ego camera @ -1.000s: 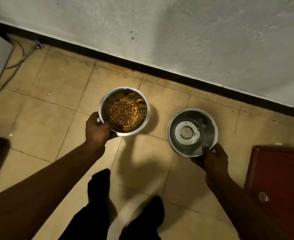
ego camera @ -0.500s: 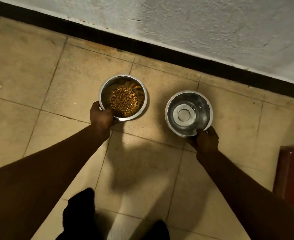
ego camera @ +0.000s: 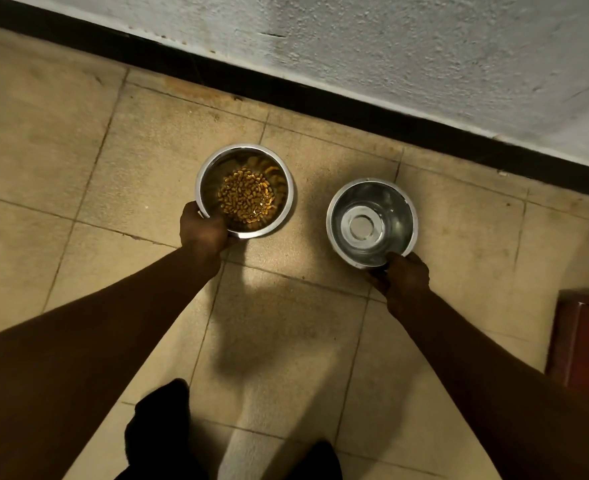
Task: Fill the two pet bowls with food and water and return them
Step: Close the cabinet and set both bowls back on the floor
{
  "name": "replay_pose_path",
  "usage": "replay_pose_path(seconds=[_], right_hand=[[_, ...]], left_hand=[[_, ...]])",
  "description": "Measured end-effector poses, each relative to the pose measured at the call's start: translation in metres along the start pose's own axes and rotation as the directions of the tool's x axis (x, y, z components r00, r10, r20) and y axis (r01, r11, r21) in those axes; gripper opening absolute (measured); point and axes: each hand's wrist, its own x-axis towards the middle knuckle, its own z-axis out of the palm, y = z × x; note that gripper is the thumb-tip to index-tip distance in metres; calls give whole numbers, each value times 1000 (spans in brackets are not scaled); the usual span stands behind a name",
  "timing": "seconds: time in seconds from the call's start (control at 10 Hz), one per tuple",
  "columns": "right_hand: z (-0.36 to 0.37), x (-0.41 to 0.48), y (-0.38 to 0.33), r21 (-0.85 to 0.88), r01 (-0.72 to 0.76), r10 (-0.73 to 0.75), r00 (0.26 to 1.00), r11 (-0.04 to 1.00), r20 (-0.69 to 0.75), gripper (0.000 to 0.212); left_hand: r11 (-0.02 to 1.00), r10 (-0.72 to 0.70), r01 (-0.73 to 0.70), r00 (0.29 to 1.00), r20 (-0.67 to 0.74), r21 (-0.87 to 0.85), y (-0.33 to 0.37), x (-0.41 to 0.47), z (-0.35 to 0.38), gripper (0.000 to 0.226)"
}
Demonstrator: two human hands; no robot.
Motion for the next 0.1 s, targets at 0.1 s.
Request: replay_pose_path(seconds=[0.1], right_hand=[[1,-3,-5,-5,-55,55,998,998,-11,10]], left_hand=[[999,-39,39,999,-22,2,5,-2,-2,56]])
